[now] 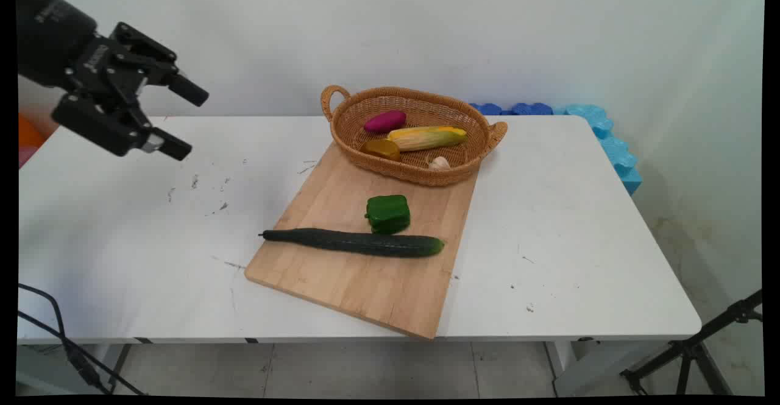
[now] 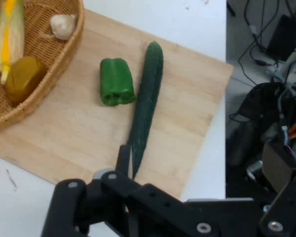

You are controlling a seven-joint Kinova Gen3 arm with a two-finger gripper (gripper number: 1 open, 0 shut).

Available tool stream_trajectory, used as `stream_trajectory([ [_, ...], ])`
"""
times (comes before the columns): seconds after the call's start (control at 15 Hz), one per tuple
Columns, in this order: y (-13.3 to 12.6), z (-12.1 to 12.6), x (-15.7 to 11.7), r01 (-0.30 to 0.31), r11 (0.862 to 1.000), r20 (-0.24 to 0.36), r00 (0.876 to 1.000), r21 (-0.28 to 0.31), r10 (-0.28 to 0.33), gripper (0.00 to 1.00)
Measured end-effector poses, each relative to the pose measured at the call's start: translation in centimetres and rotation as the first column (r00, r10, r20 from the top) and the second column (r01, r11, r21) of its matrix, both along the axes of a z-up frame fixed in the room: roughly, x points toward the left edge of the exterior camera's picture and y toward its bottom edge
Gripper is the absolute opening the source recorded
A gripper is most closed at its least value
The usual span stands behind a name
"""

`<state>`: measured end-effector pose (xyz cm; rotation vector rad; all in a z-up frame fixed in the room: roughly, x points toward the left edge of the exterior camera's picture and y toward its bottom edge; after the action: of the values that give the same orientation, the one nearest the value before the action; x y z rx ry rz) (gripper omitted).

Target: Pick up the potato from the vegetable basket

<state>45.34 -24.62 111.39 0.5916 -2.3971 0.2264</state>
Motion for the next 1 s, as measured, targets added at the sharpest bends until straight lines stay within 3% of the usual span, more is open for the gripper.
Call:
stream_trajectory([
  [0.53, -5.6, -1.9, -3.8, -0.086, 0.996, 0.053, 0.995, -0.012, 0.087, 1.0],
  [1.0, -14.3, -5.8, -7.9, -0.189, 0.982, 0.15, 0.97, -0.026, 0.19, 1.0],
])
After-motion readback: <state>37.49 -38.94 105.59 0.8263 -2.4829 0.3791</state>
